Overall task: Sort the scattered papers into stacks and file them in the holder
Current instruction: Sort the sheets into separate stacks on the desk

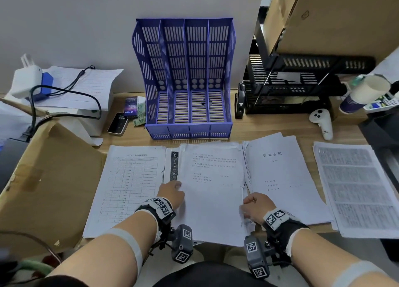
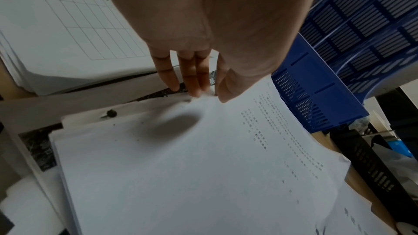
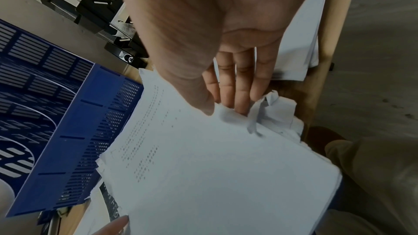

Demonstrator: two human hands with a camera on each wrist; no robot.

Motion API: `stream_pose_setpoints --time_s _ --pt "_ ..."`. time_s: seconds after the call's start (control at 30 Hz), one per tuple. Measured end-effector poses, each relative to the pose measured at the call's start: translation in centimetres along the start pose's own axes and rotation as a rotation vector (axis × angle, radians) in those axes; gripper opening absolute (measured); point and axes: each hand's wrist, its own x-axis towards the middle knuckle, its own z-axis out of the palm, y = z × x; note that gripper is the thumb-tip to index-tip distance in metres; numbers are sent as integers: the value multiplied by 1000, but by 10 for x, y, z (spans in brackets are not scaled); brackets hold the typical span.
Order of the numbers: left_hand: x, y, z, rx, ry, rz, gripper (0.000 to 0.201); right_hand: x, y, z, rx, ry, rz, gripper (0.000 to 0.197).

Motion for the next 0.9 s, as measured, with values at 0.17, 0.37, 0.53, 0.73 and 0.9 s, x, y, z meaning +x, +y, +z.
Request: stream_pose_setpoints --time_s 0.17,0.37,0.53,0.73,0.9 --pt "2 3 2 -79 -30 37 40 5 3 -1 -117 25 -58 29" --pt "5 5 8 -109 -26 39 36 7 12 -10 -140 226 -90 20" --pt "10 3 10 -62 72 2 51 9 18 -18 -64 231 -61 19" --pt "11 6 11 -50 119 -11 53 7 19 -43 4 371 -6 32" --pt "14 7 12 -54 141 -29 54 1 20 -100 48 602 -16 37"
